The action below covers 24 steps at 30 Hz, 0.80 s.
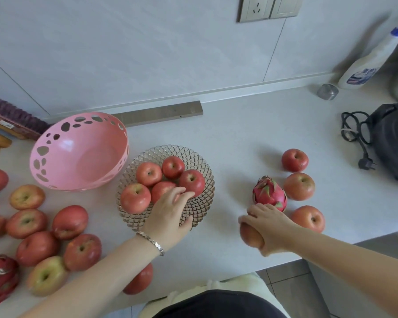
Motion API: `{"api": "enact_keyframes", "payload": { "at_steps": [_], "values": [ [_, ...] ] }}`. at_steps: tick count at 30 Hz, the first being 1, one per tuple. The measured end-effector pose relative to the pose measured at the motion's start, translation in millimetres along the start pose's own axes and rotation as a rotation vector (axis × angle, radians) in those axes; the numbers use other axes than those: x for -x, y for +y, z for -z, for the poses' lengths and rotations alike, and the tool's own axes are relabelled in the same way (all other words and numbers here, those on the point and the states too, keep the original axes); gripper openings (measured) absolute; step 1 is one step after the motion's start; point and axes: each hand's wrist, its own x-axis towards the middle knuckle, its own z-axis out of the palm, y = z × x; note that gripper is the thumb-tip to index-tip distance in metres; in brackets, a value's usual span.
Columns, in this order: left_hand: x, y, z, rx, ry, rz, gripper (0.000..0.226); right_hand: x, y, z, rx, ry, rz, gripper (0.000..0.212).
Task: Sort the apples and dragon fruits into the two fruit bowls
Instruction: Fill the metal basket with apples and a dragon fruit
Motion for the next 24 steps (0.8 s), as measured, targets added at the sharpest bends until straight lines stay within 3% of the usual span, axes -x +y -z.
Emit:
{"api": "enact_keyframes", "payload": {
  "at_steps": [3, 6, 11, 15, 24],
  "values": [
    [9, -14, 1, -0.024, 0.089, 0.123, 0.050, -9, -26, 23, -0.550, 0.194, -0.136, 0.075],
    [19, -32, 6, -0.076, 0.126, 0.357, 0.061, -39, -58, 38, -0.794, 0.312, -0.149, 0.081],
    [24, -61, 18, 0.001, 0.090, 0.653, 0.078, -94, -109, 41, -0.686, 0.210, -0.122, 0.078],
    [20, -71, 21, 0.171, 0.063, 0.637, 0.075, -115, -139, 36, -0.564, 0.133, -0.127, 0.087],
    [16, -66, 17, 0.242, 0.159, 0.704, 0.070, -123, -172, 26, -0.733, 0.153, -0.331, 0.088]
  ]
}}
